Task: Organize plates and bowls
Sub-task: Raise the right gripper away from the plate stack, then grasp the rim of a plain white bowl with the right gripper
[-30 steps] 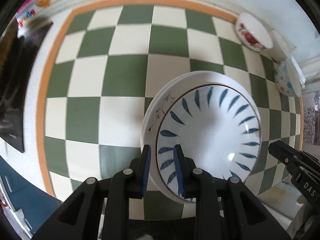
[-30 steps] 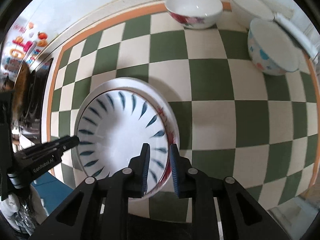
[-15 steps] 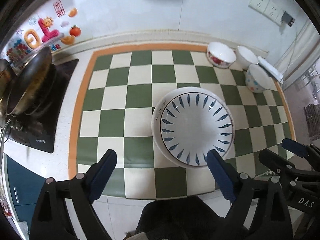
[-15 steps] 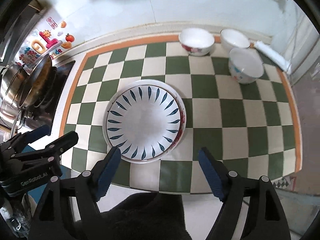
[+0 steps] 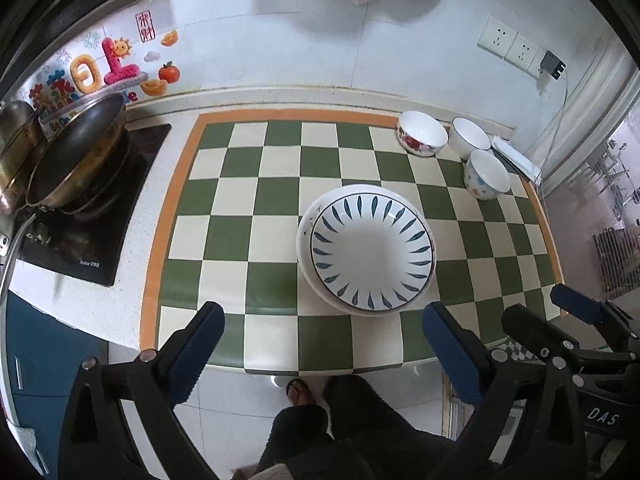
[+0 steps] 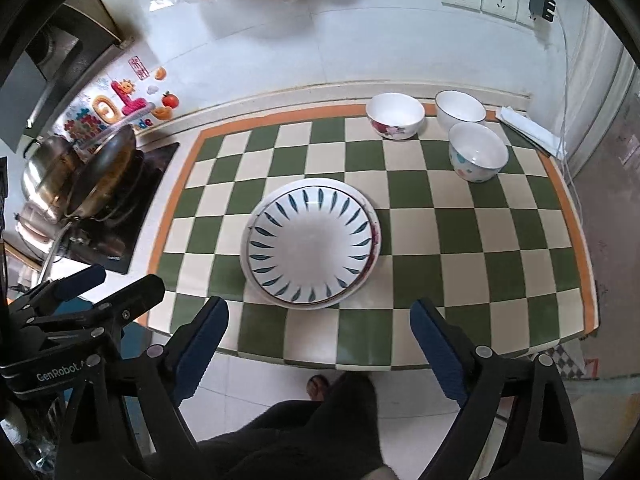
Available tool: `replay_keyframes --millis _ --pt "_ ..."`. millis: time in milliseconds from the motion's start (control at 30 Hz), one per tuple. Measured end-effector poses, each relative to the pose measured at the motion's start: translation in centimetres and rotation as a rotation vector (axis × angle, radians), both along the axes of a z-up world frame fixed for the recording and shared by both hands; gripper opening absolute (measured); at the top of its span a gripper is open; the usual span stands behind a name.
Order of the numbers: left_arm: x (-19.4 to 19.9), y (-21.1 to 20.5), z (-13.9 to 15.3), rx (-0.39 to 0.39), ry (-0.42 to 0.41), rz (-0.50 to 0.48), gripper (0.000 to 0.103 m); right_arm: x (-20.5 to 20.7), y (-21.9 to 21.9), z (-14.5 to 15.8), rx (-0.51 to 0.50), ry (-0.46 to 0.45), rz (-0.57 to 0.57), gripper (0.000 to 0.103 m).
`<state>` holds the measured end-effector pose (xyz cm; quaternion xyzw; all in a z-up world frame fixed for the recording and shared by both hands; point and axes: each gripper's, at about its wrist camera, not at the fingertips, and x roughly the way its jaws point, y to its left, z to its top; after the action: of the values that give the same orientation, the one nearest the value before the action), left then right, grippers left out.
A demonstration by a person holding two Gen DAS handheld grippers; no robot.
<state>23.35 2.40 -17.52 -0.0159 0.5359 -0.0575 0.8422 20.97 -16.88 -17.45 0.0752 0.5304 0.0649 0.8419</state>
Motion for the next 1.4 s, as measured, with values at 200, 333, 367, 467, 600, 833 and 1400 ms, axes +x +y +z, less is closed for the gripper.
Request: replay_keyframes --millis 200,333,367,467,600,833,1400 --pt "2.5 -2.8 0.2 -0.002 -0.014 -0.028 0.101 1.8 -2.5 -0.6 0.102 -0.018 -0.003 0.095" --pt "6.5 -5.1 -0.4 -0.013 -0.016 -0.011 0.101 5.9 -6.6 -2.2 0.168 0.012 -0.038 0.095" --pt "7.9 -5.6 -0.6 -0.02 -0.01 -0.003 0.101 7.0 -7.8 -2.6 0.178 0.021 -0.055 0.095" --pt "13.6 -7.5 -2.1 -0.061 0.032 0.032 0.101 11.6 -11.5 -3.6 0.216 0.049 -0.086 0.095" --pt "20.9 -10.1 -4.8 -0.108 0.108 0.057 0.096 19.3 -16.0 -5.0 0.225 0.067 -0.105 0.094" --pt "32.7 -14.0 -11.1 -0.113 0.233 0.089 0.075 33.7 -20.7 -10.4 0.216 0.178 -0.101 0.085" --pt "40.2 -17.5 -19.5 -0.165 0.431 0.029 0.015 44.4 -20.4 -20.9 0.177 0.387 -0.104 0.015"
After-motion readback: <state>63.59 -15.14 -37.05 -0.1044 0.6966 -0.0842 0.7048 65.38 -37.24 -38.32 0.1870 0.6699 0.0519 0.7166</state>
